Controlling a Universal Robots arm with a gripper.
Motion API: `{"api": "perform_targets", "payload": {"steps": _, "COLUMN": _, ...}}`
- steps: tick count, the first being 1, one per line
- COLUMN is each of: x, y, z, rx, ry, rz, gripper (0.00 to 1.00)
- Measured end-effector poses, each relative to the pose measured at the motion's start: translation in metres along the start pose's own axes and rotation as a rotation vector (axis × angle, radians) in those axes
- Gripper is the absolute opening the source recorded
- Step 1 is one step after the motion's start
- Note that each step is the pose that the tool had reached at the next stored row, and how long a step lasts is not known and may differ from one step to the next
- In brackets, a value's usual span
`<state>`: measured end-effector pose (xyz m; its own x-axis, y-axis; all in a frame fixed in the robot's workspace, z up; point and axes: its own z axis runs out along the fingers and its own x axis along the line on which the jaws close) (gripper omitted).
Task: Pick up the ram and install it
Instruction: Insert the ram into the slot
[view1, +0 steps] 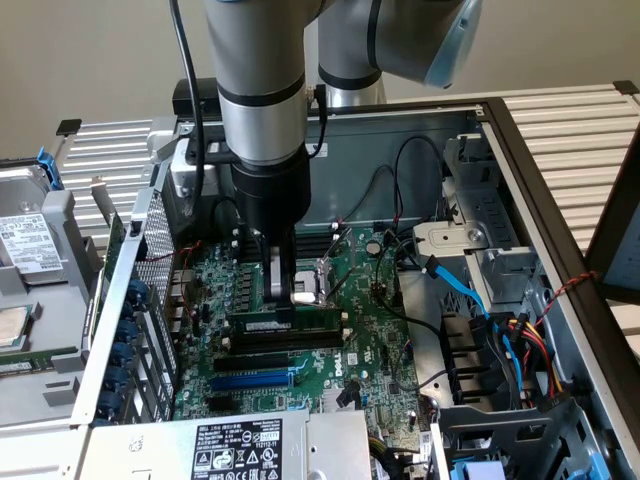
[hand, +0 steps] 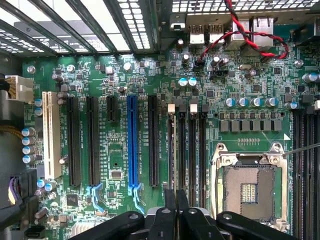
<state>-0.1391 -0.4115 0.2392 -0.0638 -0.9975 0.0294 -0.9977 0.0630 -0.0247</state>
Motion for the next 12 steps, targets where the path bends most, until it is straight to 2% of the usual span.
{"api": "perform_targets", "payload": {"steps": 2, "x": 0.0000, "y": 0.0001, "z": -0.0006, "rx": 0.0033, "ry": -0.0002, "rz": 0.000, "gripper": 0.12}}
{"api": "perform_targets", "payload": {"steps": 6, "x": 0.0000, "y": 0.0000, "z": -0.0007, "rx": 0.0182, "ry": -0.0011, "rz": 0.001, "gripper": 0.12}}
{"api": "perform_targets", "payload": {"steps": 10, "x": 0.0000, "y": 0.0000, "z": -0.0007, "rx": 0.0183, "ry": -0.0011, "rz": 0.000, "gripper": 0.12}}
{"api": "perform_targets", "payload": {"steps": 12, "x": 0.0001, "y": 0.0002, "z": -0.0008, "rx": 0.0160, "ry": -0.0007, "rz": 0.001, "gripper": 0.12}}
